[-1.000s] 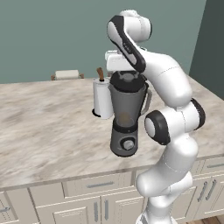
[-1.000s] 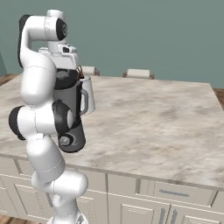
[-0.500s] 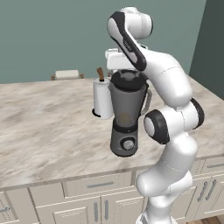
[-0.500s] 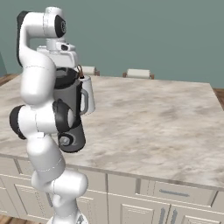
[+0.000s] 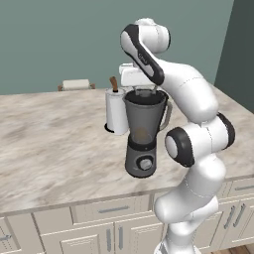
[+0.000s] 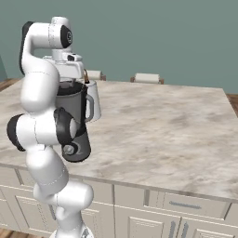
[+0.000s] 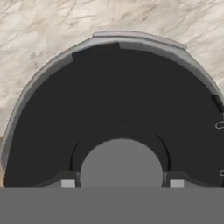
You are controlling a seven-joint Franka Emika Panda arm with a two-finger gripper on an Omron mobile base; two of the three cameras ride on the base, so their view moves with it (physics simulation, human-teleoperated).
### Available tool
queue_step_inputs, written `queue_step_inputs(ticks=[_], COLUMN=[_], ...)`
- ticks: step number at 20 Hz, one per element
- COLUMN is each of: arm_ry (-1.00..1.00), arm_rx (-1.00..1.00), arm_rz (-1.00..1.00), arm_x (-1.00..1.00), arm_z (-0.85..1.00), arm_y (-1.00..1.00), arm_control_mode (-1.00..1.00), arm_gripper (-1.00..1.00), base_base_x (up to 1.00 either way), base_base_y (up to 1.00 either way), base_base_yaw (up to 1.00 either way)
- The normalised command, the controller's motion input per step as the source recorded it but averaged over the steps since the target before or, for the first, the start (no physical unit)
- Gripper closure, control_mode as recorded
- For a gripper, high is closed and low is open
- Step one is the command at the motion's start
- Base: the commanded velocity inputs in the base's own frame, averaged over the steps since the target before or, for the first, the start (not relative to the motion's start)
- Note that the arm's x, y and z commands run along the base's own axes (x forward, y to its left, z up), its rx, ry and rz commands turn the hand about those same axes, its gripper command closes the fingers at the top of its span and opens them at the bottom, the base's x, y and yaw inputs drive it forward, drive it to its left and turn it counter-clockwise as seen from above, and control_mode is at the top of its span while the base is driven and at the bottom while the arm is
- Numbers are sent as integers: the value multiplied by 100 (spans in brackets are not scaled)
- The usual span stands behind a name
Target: Open the blender lid, put the orange in the blender, close the lid, and start the blender.
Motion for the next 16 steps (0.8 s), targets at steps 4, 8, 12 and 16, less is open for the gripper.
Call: queue_step_inputs(ticks=[4, 8, 12, 16], arm_ry=[-13, -33, -21, -4], arm_rx=[0, 0, 0, 0], arm_rz=[-1, -4, -1, 0], arm_x=[0, 0, 0, 0], arm_z=[-17, 0, -21, -42], arm_y=[0, 0, 2, 0], arm_control_mode=[-100, -100, -100, -100], arm_gripper=[100, 100, 100, 100], base_base_x=[0, 0, 0, 0], base_base_y=[0, 0, 0, 0], base_base_yaw=[0, 0, 0, 0])
